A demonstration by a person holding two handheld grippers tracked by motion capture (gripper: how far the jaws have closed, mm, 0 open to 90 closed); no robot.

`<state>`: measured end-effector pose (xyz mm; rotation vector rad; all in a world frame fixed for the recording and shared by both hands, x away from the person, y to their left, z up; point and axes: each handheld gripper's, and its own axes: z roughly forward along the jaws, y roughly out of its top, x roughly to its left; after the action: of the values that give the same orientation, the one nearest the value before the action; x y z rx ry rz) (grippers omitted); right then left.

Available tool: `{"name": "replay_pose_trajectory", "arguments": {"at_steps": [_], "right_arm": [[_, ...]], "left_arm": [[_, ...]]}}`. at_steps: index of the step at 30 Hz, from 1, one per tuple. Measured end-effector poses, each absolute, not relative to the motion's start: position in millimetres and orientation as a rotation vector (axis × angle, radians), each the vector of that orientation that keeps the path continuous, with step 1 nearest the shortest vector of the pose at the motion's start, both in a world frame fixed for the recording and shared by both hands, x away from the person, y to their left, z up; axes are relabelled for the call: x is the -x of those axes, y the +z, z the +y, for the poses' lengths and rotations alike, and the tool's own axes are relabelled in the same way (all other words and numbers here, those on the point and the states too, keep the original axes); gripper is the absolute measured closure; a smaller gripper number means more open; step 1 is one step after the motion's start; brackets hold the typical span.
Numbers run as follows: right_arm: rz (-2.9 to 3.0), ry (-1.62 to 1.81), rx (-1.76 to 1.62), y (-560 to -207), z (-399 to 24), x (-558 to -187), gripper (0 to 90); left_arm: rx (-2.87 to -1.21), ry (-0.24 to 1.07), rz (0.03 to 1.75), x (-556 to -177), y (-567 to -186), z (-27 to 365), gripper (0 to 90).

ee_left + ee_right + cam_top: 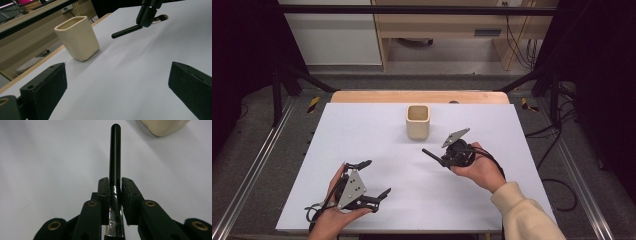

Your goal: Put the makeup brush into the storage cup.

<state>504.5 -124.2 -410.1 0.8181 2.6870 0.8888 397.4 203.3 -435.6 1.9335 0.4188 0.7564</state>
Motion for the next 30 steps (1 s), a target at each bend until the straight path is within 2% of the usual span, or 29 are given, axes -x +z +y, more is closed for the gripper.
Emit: {"name": "replay_pose_trajectory", "arguments": {"at_steps": [13,30], "right_arm": [[2.717,0.845,-0.785,-394.3,-124.6,-508.8,78.0],[2.741,0.812,-0.749,-374.7,-128.1,-500.2,78.0]], "left_arm": [[-1.995,0.795,0.324,-407.8,-425.6,179.9,2.6],[-2.000,0.767,0.235,-412.6,-418.1,148.7,3.2]]}}
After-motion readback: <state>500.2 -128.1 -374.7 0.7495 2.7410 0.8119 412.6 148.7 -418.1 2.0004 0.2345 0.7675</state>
